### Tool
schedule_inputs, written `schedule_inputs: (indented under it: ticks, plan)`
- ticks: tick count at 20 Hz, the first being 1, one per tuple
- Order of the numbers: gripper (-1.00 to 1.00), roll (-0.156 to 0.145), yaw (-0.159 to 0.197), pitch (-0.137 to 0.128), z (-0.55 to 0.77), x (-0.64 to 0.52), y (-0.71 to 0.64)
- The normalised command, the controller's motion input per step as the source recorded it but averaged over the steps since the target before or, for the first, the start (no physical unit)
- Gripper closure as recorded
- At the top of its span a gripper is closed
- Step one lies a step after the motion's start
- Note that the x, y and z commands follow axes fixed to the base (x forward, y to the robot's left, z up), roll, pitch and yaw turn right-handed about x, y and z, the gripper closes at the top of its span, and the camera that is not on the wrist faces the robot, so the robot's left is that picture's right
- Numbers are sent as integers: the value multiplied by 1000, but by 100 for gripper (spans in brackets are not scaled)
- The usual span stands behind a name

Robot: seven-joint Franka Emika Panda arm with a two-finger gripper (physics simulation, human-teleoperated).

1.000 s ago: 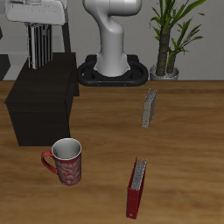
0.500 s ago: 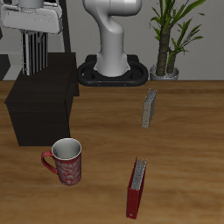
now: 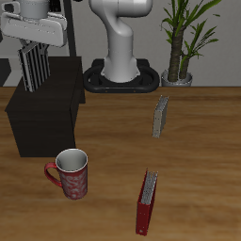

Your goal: Place the striped book upright on top of the shelf and place the red book upright on top of the shelf

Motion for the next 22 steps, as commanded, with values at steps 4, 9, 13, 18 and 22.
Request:
schedule_inputs:
  ticks: [4,9,13,18,22]
  plan:
    - [-100,-34,13,-6,122,-19,38]
    - [-100,-69,127,-102,326,-105,151]
    - [-100,-18,92,-17,231,61,267]
    - [-100,-15,86,-18,232,191,528]
    - [-100,-9,49,23,14,320,447]
